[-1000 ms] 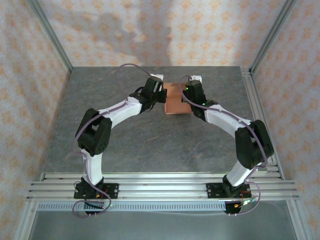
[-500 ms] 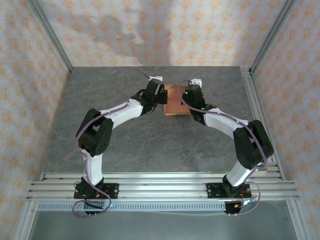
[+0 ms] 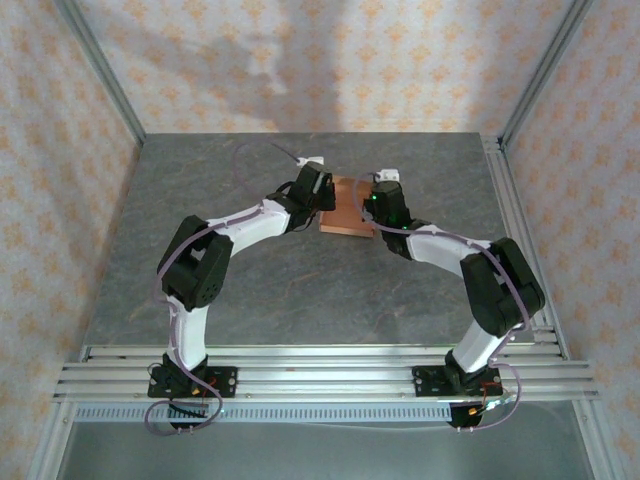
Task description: Fold the paper box
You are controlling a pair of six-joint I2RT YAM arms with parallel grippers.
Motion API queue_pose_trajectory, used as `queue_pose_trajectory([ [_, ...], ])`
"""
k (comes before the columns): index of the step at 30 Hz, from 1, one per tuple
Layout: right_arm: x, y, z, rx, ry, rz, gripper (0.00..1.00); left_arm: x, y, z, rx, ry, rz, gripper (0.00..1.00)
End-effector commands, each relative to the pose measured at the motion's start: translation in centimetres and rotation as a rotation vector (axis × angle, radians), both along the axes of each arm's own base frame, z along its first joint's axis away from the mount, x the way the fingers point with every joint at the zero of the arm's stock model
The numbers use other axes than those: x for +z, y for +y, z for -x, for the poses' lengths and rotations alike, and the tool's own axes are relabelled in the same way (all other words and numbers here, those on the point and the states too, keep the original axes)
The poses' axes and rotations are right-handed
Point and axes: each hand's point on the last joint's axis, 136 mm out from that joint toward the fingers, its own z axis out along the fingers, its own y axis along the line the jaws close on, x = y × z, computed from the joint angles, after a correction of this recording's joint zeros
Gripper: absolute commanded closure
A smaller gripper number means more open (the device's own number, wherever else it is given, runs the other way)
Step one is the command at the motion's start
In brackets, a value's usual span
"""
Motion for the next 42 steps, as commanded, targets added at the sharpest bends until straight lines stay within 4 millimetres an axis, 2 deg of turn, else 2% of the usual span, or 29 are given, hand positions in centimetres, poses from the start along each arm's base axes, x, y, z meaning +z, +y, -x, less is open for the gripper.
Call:
queue_pose_trajectory([
  [1,0.3,1.3,0.0,0.062,-0.032,-0.039,1.00,-1.1,-1.0,0.7,0.003,0.013,0.005,1.00],
  [6,0.0,1.3,0.4,0.063,-0.018,-0.065,1.00,-2.1,-0.9,1.4,0.001,0.028,0.003,1.00],
  [10,1.6,1.5,0.5,0.056,-0.034,-0.111,1.00,-2.9,-0.8,1.8,0.002,0.042,0.009,1.00],
  [14,2.5,1.4,0.1,0.026,-0.044,-0.135,1.00,-2.7,-0.8,2.2,0.006,0.044,0.017,1.00],
  [23,1.5,0.9,-0.5,-0.029,-0.030,-0.117,1.00,-3.3,-0.1,3.1,0.021,0.052,0.009,1.00],
  [31,0.2,1.2,0.0,-0.002,-0.024,-0.104,1.00,-3.4,-0.1,3.4,0.012,0.054,0.014,1.00],
  [42,-2.2,1.7,0.9,0.048,-0.002,-0.119,1.00,-4.8,0.0,3.9,0.004,0.072,0.014,1.00],
])
